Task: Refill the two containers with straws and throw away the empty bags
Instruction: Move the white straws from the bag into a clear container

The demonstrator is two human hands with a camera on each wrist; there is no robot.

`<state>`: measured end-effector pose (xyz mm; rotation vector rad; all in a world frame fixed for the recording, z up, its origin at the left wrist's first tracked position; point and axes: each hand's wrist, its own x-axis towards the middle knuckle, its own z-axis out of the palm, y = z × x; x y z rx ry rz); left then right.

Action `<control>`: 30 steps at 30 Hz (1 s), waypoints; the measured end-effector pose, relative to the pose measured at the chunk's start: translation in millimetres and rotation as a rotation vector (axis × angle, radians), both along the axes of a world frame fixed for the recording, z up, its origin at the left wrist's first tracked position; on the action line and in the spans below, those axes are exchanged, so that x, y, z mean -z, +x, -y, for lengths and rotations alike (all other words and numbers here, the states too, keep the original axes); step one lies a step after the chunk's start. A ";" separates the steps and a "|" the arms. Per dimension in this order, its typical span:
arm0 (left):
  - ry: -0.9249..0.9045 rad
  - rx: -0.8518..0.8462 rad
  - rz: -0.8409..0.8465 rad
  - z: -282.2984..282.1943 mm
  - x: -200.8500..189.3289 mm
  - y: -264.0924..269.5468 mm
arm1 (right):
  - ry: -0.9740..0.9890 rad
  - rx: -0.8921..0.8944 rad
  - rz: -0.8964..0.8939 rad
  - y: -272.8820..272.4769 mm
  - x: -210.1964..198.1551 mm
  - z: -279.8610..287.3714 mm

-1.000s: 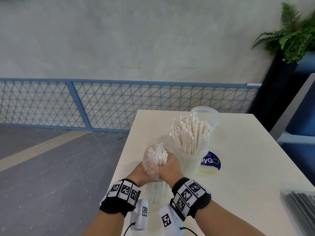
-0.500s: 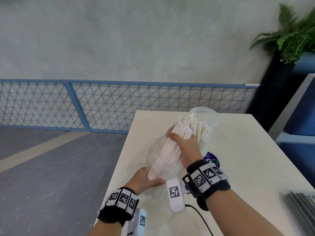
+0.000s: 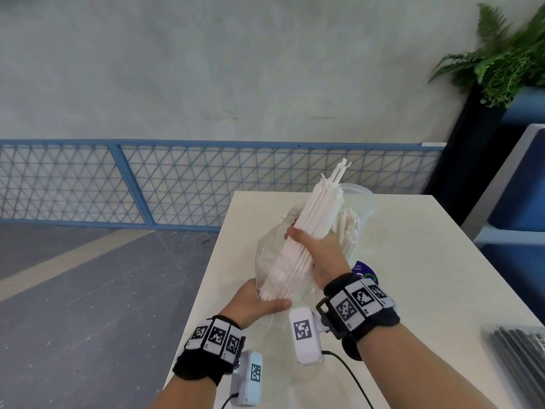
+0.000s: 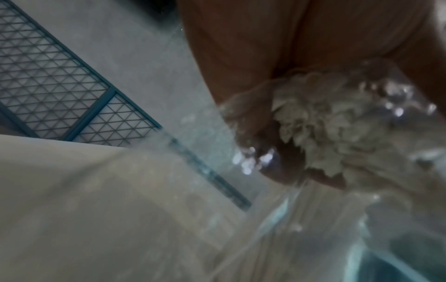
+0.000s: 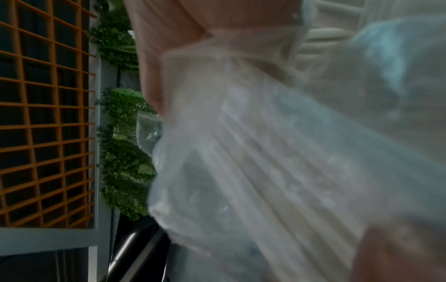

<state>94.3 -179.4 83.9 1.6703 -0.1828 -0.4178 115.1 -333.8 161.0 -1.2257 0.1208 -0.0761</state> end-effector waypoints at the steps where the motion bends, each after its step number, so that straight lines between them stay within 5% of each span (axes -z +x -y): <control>1: 0.010 0.005 0.003 0.0 -1.0 1.1 | -0.001 -0.023 0.003 -0.7 -0.2 1.3; 5: 0.015 -0.008 0.005 3.6 -1.8 -1.1 | -0.089 -0.083 -0.063 -5.4 6.2 1.9; 21: -0.032 -0.190 -0.026 -33.5 18.4 -2.1 | 0.114 0.323 0.115 3.8 -45.5 39.8; 30: -0.276 -0.448 -0.029 -30.6 5.9 7.3 | -0.384 0.372 0.199 11.0 -53.6 35.7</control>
